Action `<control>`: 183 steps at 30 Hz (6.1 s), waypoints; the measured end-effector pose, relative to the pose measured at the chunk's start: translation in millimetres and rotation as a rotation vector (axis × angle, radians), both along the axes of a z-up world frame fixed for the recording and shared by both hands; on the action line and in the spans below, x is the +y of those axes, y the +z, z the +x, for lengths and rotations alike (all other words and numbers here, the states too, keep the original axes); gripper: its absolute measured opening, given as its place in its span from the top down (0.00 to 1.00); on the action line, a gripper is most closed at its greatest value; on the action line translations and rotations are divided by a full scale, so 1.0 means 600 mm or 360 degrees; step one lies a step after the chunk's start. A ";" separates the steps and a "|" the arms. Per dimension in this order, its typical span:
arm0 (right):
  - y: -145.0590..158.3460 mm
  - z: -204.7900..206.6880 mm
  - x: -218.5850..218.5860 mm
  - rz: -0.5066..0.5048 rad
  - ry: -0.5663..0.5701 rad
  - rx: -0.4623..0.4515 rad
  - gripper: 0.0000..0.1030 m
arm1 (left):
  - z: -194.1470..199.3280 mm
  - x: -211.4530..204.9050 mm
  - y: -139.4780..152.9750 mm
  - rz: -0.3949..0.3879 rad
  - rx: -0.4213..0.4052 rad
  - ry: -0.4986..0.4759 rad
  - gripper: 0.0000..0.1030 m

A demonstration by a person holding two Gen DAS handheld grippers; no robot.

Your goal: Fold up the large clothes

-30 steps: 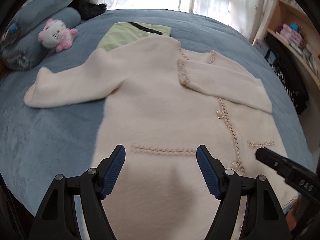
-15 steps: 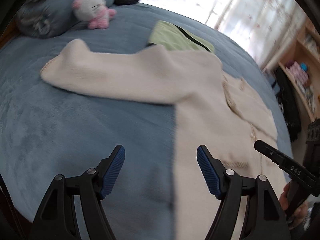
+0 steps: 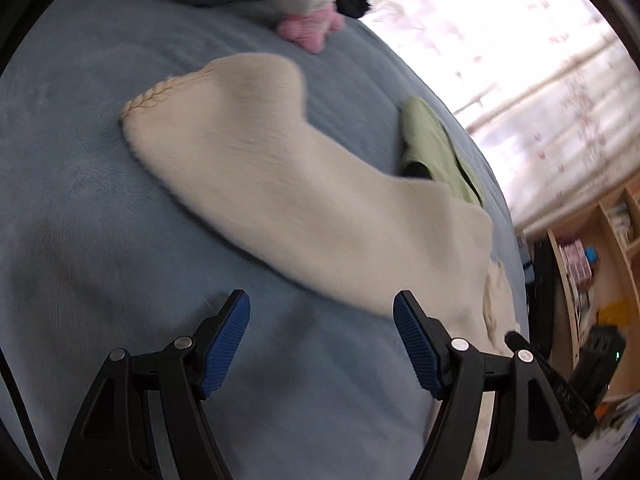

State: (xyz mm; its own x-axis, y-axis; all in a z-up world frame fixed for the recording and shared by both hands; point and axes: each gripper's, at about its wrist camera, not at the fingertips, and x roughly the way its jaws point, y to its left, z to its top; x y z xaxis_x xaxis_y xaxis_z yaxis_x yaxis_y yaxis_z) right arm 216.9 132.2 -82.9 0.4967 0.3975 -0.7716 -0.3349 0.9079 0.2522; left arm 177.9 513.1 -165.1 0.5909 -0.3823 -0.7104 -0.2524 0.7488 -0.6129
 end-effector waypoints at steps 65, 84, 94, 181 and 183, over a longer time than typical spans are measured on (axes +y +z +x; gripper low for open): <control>-0.040 -0.066 -0.404 -0.0043 -0.0486 0.0091 0.71 | 0.061 -0.742 0.090 0.0981 -0.0127 -0.0827 0.93; 0.041 -0.042 -0.287 -0.0056 -0.0052 -0.0102 0.45 | -0.049 -0.573 0.150 0.0817 -0.0318 -0.0653 0.31; 0.002 0.007 -0.117 -0.0203 0.0260 0.0016 0.41 | -0.058 -0.452 0.108 0.0817 -0.0113 -0.0345 0.31; -0.116 0.183 -0.637 0.0258 -0.0503 0.0215 0.85 | 0.362 -0.467 0.019 0.0615 -0.0112 -0.0603 0.70; -0.099 0.175 -0.629 0.0208 -0.0493 0.0150 0.86 | 0.357 -0.471 0.032 0.0647 -0.0153 -0.0578 0.85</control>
